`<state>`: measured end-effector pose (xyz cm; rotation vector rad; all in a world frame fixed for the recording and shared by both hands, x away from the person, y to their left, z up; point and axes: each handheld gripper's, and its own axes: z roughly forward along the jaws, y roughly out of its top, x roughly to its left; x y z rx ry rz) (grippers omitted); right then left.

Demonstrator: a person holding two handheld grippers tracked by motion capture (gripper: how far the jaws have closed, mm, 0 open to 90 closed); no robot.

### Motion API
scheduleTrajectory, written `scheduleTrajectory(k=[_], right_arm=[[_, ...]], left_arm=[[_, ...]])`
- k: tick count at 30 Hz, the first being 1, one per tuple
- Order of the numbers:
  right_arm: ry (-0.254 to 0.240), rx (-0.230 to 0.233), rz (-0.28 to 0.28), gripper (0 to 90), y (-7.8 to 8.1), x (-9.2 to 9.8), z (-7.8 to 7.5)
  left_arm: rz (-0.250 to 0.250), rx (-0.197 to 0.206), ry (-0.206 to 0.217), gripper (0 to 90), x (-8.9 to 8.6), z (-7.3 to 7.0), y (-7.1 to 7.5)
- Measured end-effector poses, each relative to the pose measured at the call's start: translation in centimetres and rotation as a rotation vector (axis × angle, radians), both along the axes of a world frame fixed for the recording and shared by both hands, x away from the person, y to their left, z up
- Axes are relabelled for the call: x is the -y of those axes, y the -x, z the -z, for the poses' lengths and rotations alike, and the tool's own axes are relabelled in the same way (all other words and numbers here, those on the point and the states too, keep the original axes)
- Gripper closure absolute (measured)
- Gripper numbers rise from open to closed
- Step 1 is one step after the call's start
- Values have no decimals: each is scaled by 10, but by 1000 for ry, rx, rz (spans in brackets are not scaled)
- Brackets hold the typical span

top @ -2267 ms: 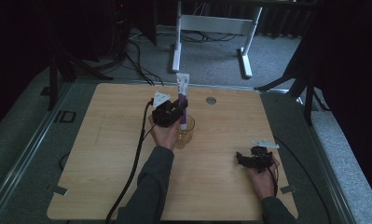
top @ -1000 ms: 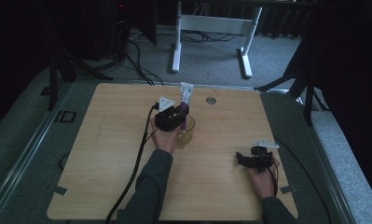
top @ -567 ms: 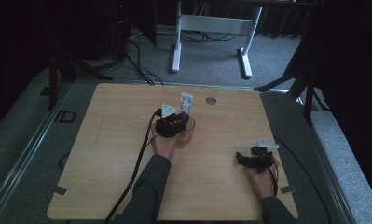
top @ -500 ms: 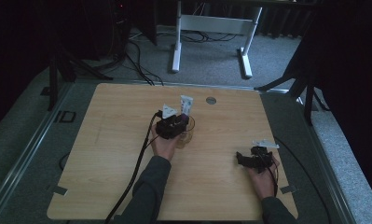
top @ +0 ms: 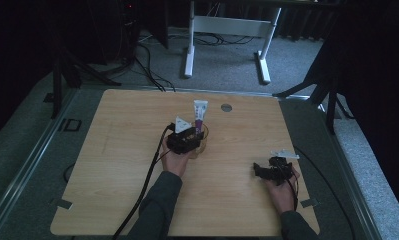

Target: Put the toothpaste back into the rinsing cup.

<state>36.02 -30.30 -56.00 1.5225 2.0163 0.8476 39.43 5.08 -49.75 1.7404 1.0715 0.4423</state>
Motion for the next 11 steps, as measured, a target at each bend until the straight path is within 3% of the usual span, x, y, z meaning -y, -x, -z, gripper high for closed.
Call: scheduleTrajectory(k=[6,11], right_arm=[[0,1,0,107,0,0,0],[-1,0,1,107,0,0,0]], left_arm=[[-11,36,50,456,-13,-7,13],[-105,50,24,407,-43,-11,25]])
